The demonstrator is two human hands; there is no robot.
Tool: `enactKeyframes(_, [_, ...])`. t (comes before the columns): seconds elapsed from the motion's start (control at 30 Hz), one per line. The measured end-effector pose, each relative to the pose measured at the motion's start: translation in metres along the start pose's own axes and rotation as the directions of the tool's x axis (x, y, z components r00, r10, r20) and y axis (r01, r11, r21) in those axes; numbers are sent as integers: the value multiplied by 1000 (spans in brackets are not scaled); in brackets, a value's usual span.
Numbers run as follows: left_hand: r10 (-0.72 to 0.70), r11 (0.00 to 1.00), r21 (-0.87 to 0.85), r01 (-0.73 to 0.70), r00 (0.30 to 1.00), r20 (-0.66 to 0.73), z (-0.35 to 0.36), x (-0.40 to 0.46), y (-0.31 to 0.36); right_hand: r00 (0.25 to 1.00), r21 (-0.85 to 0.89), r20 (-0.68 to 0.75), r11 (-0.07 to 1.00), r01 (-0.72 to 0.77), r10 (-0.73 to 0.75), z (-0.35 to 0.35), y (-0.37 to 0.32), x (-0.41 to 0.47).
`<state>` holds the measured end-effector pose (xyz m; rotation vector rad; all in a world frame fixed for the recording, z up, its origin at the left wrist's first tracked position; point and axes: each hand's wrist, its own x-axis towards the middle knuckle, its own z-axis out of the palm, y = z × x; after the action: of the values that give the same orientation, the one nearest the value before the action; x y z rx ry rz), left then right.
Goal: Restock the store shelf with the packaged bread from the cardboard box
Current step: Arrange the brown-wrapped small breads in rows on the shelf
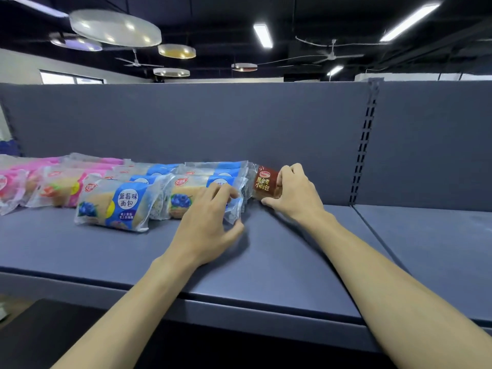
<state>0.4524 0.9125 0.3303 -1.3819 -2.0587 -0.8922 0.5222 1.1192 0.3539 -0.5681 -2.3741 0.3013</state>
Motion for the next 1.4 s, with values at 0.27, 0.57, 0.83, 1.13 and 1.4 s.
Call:
enactKeyframes(0.27, [-6, 1000, 14, 6, 1000, -4, 0, 0, 1, 993, -181, -46, 979, 95, -105, 5, -2, -1])
enactKeyframes(0.57, [-7, 1000, 27, 7, 1000, 9, 1, 2, -1, 992, -299, -51, 949, 98, -118, 1, -9, -8])
enactKeyframes(0.83, [-3, 1000, 15, 3, 1000, 5, 1, 1, -1, 971, -275, -60, 939, 207, -232, 1, -15, -8])
enactKeyframes(1.13, [-5, 1000, 2, 5, 1000, -7, 3, 1, -5, 959, -310, 16, 911, 272, -281, 10, -20, -10])
enactKeyframes(1.4, [-20, 1000, 3, 21, 1000, -18, 2, 1, -5, 965, -332, 72, 906, 263, -254, 8, -21, -9])
